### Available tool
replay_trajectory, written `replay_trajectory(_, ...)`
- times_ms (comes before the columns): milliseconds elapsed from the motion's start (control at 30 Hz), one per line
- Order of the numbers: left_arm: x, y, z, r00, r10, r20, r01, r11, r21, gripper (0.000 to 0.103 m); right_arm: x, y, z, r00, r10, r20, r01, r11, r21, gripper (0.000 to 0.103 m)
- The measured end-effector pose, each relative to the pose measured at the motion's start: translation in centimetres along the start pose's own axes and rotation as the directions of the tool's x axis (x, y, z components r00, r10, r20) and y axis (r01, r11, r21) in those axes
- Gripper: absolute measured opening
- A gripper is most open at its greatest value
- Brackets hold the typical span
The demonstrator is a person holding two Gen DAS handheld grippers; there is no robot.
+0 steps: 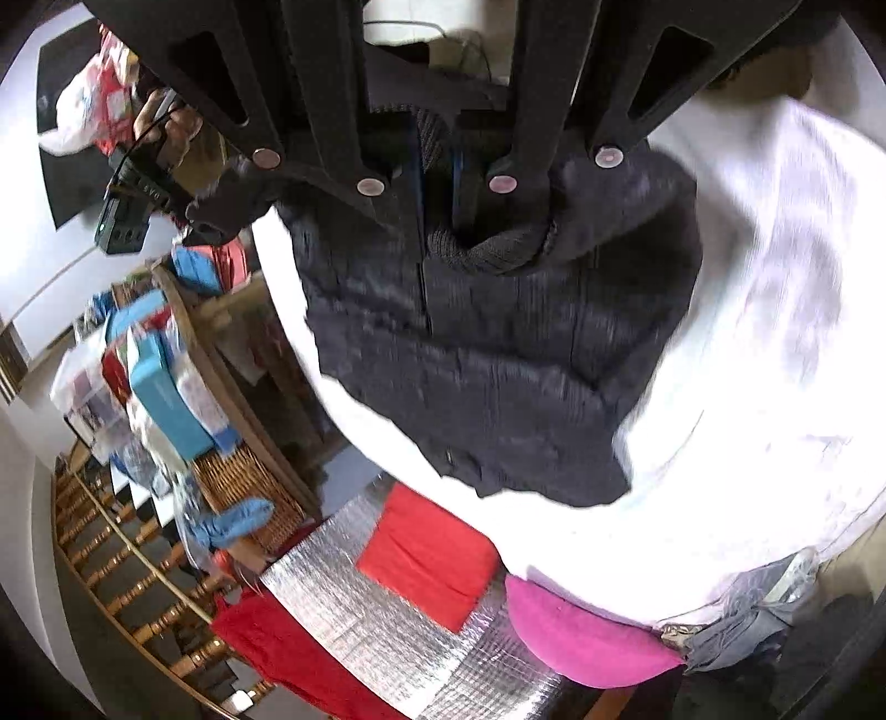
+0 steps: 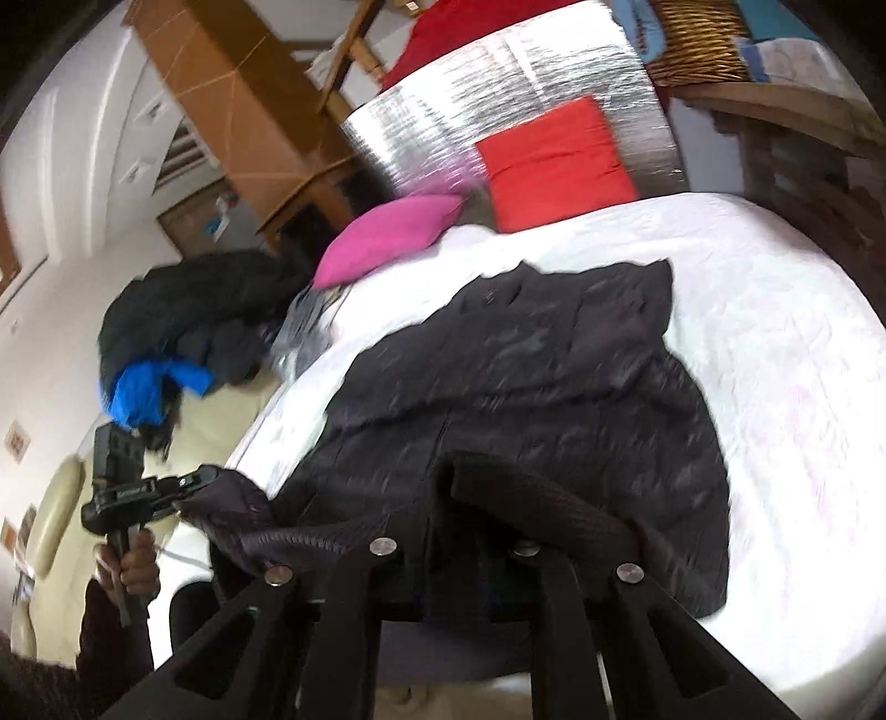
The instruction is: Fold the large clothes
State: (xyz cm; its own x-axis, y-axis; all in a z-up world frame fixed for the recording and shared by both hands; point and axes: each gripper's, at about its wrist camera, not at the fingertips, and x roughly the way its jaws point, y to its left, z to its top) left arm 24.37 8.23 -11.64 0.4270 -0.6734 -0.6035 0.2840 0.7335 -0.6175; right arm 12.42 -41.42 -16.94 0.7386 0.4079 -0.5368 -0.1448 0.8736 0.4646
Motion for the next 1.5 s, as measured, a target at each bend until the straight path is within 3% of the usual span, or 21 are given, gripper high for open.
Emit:
replay_trajectory(200, 5.7, 3.2, 4.1, 1.000, 0.018, -0.009, -0.019, 0.996, -0.084, 0.008, 4.9, -4.0, 3.7, 0.999, -0.035, -0.002, 0.034, 0.992, 0.118, 0.010)
replay_trajectory(400, 11.5, 7.9, 3.1, 0.989, 0.071, -0.132, -0.097, 0.974, -0.205, 0.012, 10.7, -8.0, 3.3, 0.995, -0.054, -0.089, 0.073, 0.974, 0.216, 0.010)
replay_trajectory(533, 11.9, 9.9, 2.2, 0.986, -0.002, -0.167, -0.045, 0.960, -0.277, 0.015, 11.2, -8.8, 3.0, 0.990, -0.088, -0.111, 0.110, 0.971, 0.213, 0.010)
replay_trajectory(600, 11.4, 10.1, 2.2, 0.987, -0.041, -0.155, -0.006, 0.957, -0.292, 0.023, 11.4, -9.4, 2.9, 0.990, -0.084, -0.113, 0.109, 0.967, 0.231, 0.010)
replay_trajectory(633, 10.8, 9.9, 2.2, 0.989, -0.055, -0.137, 0.014, 0.959, -0.282, 0.037, 11.5, -9.6, 2.9, 0.989, -0.091, -0.116, 0.116, 0.966, 0.232, 0.010)
replay_trajectory(667, 10.0, 9.7, 2.2, 0.993, -0.051, -0.108, 0.021, 0.965, -0.261, 0.062, 11.6, -9.7, 2.8, 0.988, -0.095, -0.123, 0.122, 0.965, 0.232, 0.010)
replay_trajectory(733, 8.0, 9.2, 2.0, 1.000, 0.008, -0.025, -0.013, 0.978, -0.209, 0.087, 11.6, -10.0, 2.6, 0.985, -0.107, -0.138, 0.138, 0.961, 0.238, 0.010)
replay_trajectory(833, 6.3, 9.2, 1.9, 0.999, 0.021, 0.038, -0.015, 0.986, -0.167, 0.087, 10.9, -10.9, 2.6, 0.990, -0.043, -0.136, 0.082, 0.950, 0.300, 0.011)
replay_trajectory(933, 5.6, 10.4, 1.4, 0.998, 0.011, 0.068, 0.003, 0.981, -0.194, 0.087, 9.9, -12.0, 2.6, 0.992, 0.034, -0.118, 0.011, 0.931, 0.364, 0.013)
replay_trajectory(967, 5.7, 10.7, 1.3, 0.998, 0.020, 0.068, -0.006, 0.981, -0.196, 0.087, 9.3, -12.5, 2.6, 0.994, 0.043, -0.102, -0.001, 0.926, 0.377, 0.020)
replay_trajectory(1000, 5.9, 10.9, 1.1, 0.998, 0.036, 0.059, -0.024, 0.981, -0.191, 0.087, 8.9, -12.8, 2.6, 0.995, 0.041, -0.095, -0.002, 0.925, 0.381, 0.029)
replay_trajectory(1067, 6.2, 10.9, 0.9, 0.998, 0.044, 0.048, -0.035, 0.985, -0.169, 0.087, 7.8, -13.8, 2.4, 0.997, 0.036, -0.071, -0.003, 0.910, 0.414, 0.090)
replay_trajectory(1167, 6.8, 9.4, 0.5, 0.999, 0.016, 0.043, -0.012, 0.997, -0.078, 0.087, 6.1, -15.0, 2.1, 0.998, 0.048, 0.027, -0.055, 0.893, 0.447, 0.092)
replay_trajectory(1233, 7.5, 8.3, 0.1, 0.999, 0.031, 0.035, -0.031, 1.000, -0.006, 0.087, 6.0, -15.2, 2.2, 0.997, 0.078, 0.022, -0.080, 0.901, 0.427, 0.092)
replay_trajectory(1333, 9.7, 6.9, -0.4, 0.998, 0.059, -0.039, -0.055, 0.995, 0.083, 0.087, 7.9, -14.6, 2.3, 0.989, 0.129, -0.066, -0.094, 0.917, 0.389, 0.091)
replay_trajectory(1400, 10.6, 6.9, -1.0, 0.993, 0.075, -0.087, -0.065, 0.992, 0.111, 0.086, 9.9, -13.7, 2.1, 0.979, 0.123, -0.165, -0.061, 0.939, 0.338, 0.089)
replay_trajectory(1433, 11.2, 6.9, -1.4, 0.989, 0.090, -0.114, -0.074, 0.988, 0.135, 0.086, 11.3, -13.2, 1.7, 0.965, 0.107, -0.240, -0.029, 0.952, 0.306, 0.084)
replay_trajectory(1500, 11.6, 6.6, -2.1, 0.983, 0.122, -0.135, -0.096, 0.978, 0.183, 0.070, 12.9, -12.6, 0.7, 0.937, 0.081, -0.339, 0.009, 0.967, 0.256, 0.076)
